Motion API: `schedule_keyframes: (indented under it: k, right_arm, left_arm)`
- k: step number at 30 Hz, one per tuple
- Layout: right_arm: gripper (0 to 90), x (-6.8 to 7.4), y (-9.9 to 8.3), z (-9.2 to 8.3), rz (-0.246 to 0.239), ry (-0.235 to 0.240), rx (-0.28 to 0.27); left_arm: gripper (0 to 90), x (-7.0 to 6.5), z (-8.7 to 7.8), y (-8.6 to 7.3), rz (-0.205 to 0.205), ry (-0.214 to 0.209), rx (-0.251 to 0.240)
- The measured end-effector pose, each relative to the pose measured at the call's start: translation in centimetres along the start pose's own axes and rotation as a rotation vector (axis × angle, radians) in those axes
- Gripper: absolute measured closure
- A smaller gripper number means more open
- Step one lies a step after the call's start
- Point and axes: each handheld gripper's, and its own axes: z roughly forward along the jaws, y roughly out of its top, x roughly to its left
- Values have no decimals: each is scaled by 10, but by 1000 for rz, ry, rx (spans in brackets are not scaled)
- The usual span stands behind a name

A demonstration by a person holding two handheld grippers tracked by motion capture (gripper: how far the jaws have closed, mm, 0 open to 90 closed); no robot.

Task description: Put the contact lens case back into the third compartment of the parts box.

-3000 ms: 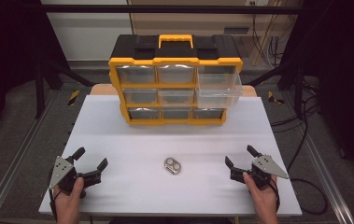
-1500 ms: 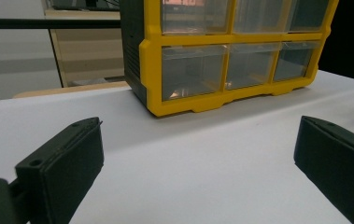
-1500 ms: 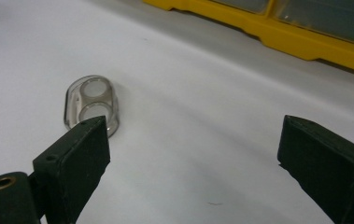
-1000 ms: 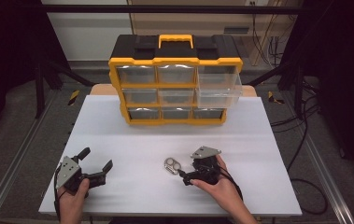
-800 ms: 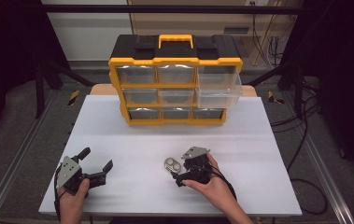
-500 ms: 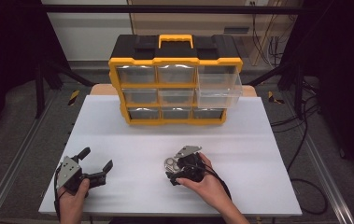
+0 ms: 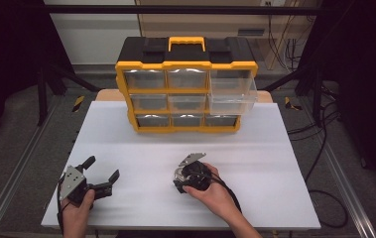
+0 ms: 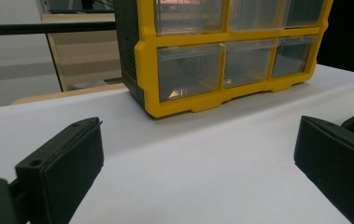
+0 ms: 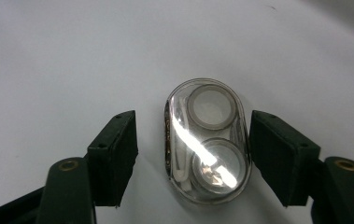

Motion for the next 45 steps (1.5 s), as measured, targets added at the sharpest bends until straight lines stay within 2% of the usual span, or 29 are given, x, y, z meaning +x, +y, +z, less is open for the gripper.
schedule_keyframes:
  k: [4,10,27,28,30,31,33,39,40,45]
  right_arm:
    - [395,0,1,2,-2,-15,25]
    - [484,-2,1,2,4,-31,22]
    - [493,-1,0,2,-28,-28,22]
    - [494,-2,-1,0,-38,-22,0]
    - [494,-7,-2,-9,-13,-33,-35]
    - [494,-7,-2,-9,-13,-33,-35]
    - [493,-16,-6,-18,2,-42,-67]
    - [493,-33,-17,-34,48,-65,-97]
    - [493,-40,-22,-41,57,-78,-118]
    - [493,-51,-31,-58,82,-100,-150]
  left_arm:
    - [12,-1,1,0,2,-2,2]
    - [12,-1,0,0,8,1,4]
    - [13,0,0,-1,12,11,11]
    - [13,0,0,-1,11,11,10]
    - [13,0,-1,-1,11,12,8]
    - [13,1,-1,-1,11,13,9]
    - [13,1,-1,-1,7,14,10]
    - [13,1,-2,-1,5,20,7]
    - [13,2,-2,-1,5,22,7]
    - [13,2,-2,-2,4,26,9]
